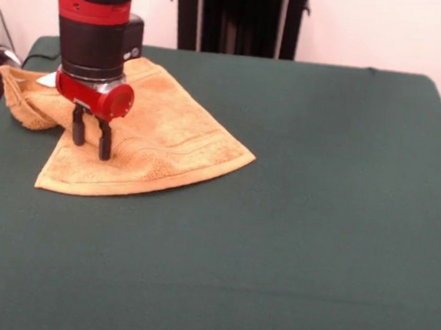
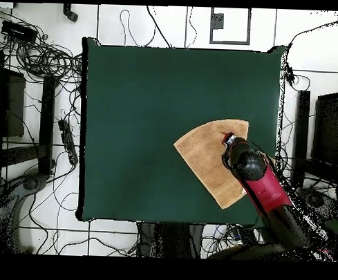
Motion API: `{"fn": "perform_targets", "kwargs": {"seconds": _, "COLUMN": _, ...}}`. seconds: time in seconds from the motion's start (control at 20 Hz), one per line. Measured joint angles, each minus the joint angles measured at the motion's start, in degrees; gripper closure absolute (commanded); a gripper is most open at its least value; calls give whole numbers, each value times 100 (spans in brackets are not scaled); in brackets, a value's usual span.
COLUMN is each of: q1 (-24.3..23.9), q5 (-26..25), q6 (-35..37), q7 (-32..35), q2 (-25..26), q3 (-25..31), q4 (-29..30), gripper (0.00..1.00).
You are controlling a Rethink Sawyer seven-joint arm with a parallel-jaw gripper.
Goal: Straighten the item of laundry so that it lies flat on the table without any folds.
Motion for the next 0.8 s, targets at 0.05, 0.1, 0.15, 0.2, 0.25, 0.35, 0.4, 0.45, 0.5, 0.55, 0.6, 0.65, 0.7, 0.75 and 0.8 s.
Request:
{"fn": "perform_targets", "kwargs": {"seconds": 0.05, "q1": -48, "q5": 0, "q6": -2, "q7": 0, "q2": 19, "q3": 6, "q4": -1, "gripper": 0}}
{"fn": "perform_targets", "kwargs": {"seconds": 0.1, "q1": -76, "q5": 0, "q6": -11, "q7": 0, "q2": 40, "q3": 10, "q4": -1, "gripper": 0}}
{"fn": "perform_targets", "kwargs": {"seconds": 0.15, "q1": -98, "q5": -1, "q6": -23, "q7": 0, "q2": 57, "q3": 21, "q4": -2, "gripper": 0}}
{"fn": "perform_targets", "kwargs": {"seconds": 0.2, "q1": -121, "q5": -12, "q6": -36, "q7": 0, "q2": 61, "q3": 45, "q4": 0, "gripper": 0}}
{"fn": "perform_targets", "kwargs": {"seconds": 0.25, "q1": -143, "q5": -23, "q6": -49, "q7": 0, "q2": 65, "q3": 69, "q4": 1, "gripper": 0}}
{"fn": "perform_targets", "kwargs": {"seconds": 0.35, "q1": -182, "q5": -57, "q6": -60, "q7": 0, "q2": 65, "q3": 105, "q4": 2, "gripper": 0}}
{"fn": "perform_targets", "kwargs": {"seconds": 0.4, "q1": -208, "q5": -94, "q6": -59, "q7": 0, "q2": 64, "q3": 124, "q4": 2, "gripper": 0}}
{"fn": "perform_targets", "kwargs": {"seconds": 0.45, "q1": -223, "q5": -124, "q6": -60, "q7": 0, "q2": 64, "q3": 135, "q4": 2, "gripper": 0}}
{"fn": "perform_targets", "kwargs": {"seconds": 0.5, "q1": -240, "q5": -166, "q6": -61, "q7": 0, "q2": 64, "q3": 149, "q4": 2, "gripper": 0}}
{"fn": "perform_targets", "kwargs": {"seconds": 0.55, "q1": -244, "q5": -175, "q6": -62, "q7": 0, "q2": 64, "q3": 152, "q4": 2, "gripper": 0}}
{"fn": "perform_targets", "kwargs": {"seconds": 0.6, "q1": -249, "q5": -184, "q6": -63, "q7": 0, "q2": 64, "q3": 156, "q4": 2, "gripper": 0}}
{"fn": "perform_targets", "kwargs": {"seconds": 0.65, "q1": -257, "q5": -203, "q6": -68, "q7": 0, "q2": 64, "q3": 162, "q4": 2, "gripper": 0}}
{"fn": "perform_targets", "kwargs": {"seconds": 0.7, "q1": -276, "q5": -250, "q6": -80, "q7": 0, "q2": 69, "q3": 178, "q4": -1, "gripper": 0}}
{"fn": "perform_targets", "kwargs": {"seconds": 0.75, "q1": -289, "q5": -283, "q6": -88, "q7": 0, "q2": 74, "q3": 188, "q4": -5, "gripper": 0}}
{"fn": "perform_targets", "kwargs": {"seconds": 0.8, "q1": -306, "q5": -323, "q6": -100, "q7": 0, "q2": 76, "q3": 204, "q4": -6, "gripper": 0}}
